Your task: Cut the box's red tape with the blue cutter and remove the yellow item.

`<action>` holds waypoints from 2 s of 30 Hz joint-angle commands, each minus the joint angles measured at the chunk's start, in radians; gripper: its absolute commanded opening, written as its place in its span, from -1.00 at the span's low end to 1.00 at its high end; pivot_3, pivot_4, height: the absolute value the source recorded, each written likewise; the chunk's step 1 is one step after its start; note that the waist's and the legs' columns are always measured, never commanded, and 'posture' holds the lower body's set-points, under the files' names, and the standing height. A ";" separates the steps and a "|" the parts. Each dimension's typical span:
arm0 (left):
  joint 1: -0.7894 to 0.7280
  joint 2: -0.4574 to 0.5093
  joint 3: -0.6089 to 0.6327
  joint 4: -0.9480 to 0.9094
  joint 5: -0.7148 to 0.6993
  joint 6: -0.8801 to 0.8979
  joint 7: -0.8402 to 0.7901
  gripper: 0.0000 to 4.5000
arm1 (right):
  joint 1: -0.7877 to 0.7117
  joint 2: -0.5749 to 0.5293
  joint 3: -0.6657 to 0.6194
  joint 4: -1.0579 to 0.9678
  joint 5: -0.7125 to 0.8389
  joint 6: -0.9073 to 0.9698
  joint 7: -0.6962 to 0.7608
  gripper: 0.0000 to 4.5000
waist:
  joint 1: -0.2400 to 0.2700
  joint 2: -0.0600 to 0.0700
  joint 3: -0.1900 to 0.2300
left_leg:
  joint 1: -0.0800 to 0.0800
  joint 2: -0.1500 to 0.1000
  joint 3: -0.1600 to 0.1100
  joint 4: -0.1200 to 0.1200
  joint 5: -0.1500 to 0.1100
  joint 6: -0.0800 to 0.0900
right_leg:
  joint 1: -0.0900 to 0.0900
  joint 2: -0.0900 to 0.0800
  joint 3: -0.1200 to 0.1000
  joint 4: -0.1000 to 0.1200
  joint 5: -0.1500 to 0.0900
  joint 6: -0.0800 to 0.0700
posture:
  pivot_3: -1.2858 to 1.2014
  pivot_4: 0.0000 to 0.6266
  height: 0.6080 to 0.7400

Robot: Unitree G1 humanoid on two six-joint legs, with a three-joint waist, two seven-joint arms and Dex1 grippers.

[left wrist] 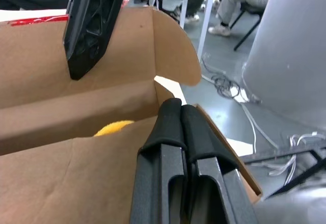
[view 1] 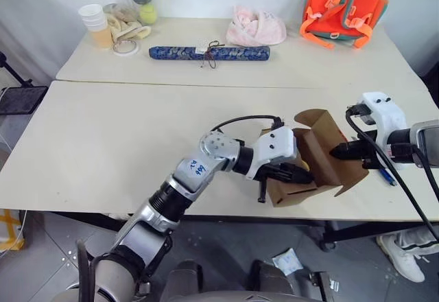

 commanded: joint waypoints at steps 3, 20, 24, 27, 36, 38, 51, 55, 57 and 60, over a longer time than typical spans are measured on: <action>0.035 0.087 0.019 -0.048 0.002 0.036 -0.034 -1.00 | -0.031 -0.036 -0.051 0.013 -0.011 0.030 0.020 -0.99 | -0.002 0.000 0.000 | 0.000 0.000 0.000 0.000 0.000 0.000 | 0.000 0.000 0.000 0.000 0.000 0.000 | 0.03 -0.52 1.00; 0.207 0.274 0.078 -0.163 -0.034 0.116 -0.015 -1.00 | -0.104 -0.027 -0.052 0.089 -0.167 0.209 0.200 -0.99 | 0.010 0.001 -0.001 | 0.001 0.000 0.000 0.002 0.000 0.001 | 0.003 0.000 0.000 0.000 0.001 0.000 | 0.03 -0.52 1.00; 0.220 0.263 0.091 -0.166 -0.032 0.124 0.014 -1.00 | -0.085 0.021 -0.044 0.068 -0.146 0.187 0.178 -0.99 | 0.003 0.000 0.000 | 0.000 0.000 0.000 0.001 0.000 0.000 | 0.000 0.000 0.000 0.000 0.001 0.000 | 0.03 -0.52 1.00; 0.231 0.268 0.094 -0.170 -0.030 0.130 0.018 -1.00 | -0.056 0.036 -0.051 0.052 -0.129 0.166 0.155 -0.99 | 0.002 0.000 0.000 | -0.001 0.000 0.000 0.000 0.000 0.000 | 0.000 0.000 -0.001 0.000 0.001 0.000 | 0.03 -0.52 1.00; 0.240 0.285 0.138 -0.174 -0.043 0.154 0.044 -1.00 | 0.015 0.069 -0.079 -0.007 -0.111 0.079 0.085 -0.99 | 0.000 0.000 0.000 | 0.000 0.000 0.000 0.001 0.000 0.000 | 0.000 0.000 0.000 0.000 0.001 0.000 | 0.03 -0.52 1.00; 0.244 0.308 0.158 -0.170 -0.048 0.165 0.036 -0.82 | 0.048 0.063 -0.114 -0.047 -0.141 0.074 0.137 -0.80 | -0.001 0.001 0.000 | 0.000 0.000 0.001 0.001 0.000 0.000 | 0.000 0.000 -0.001 0.000 0.001 0.000 | 0.03 -0.52 1.00; 0.378 0.503 0.483 0.015 -0.189 -0.066 -0.167 0.88 | 0.602 0.054 -0.749 -0.201 -0.705 -0.181 0.855 1.00 | 0.002 0.001 0.000 | 0.001 0.000 0.002 0.000 0.000 0.000 | 0.000 0.000 0.000 0.001 0.001 0.000 | 0.03 -0.52 1.00; 0.508 0.570 0.770 0.154 -0.340 -0.221 -0.300 0.99 | 0.765 0.289 -0.984 -0.287 -0.942 -0.680 1.349 1.00 | -0.014 0.000 0.000 | 0.004 0.002 0.004 -0.003 -0.001 0.000 | 0.000 0.001 -0.001 0.000 0.001 0.000 | 0.03 -0.52 1.00; 0.537 0.613 0.785 0.175 -0.317 -0.216 -0.296 0.99 | 0.767 0.318 -0.967 -0.294 -0.895 -0.636 1.371 1.00 | -0.023 0.001 0.000 | 0.006 0.002 0.005 -0.005 -0.001 0.000 | 0.000 0.000 0.000 0.000 0.001 0.000 | 0.03 -0.52 1.00; 0.583 0.708 0.778 0.256 -0.245 -0.239 -0.320 0.99 | 0.793 0.346 -0.903 -0.361 -0.927 -0.673 1.451 1.00 | -0.025 0.000 0.000 | 0.015 0.002 0.005 -0.005 -0.001 0.000 | 0.008 0.000 0.001 0.001 0.001 0.000 | 0.03 -0.52 1.00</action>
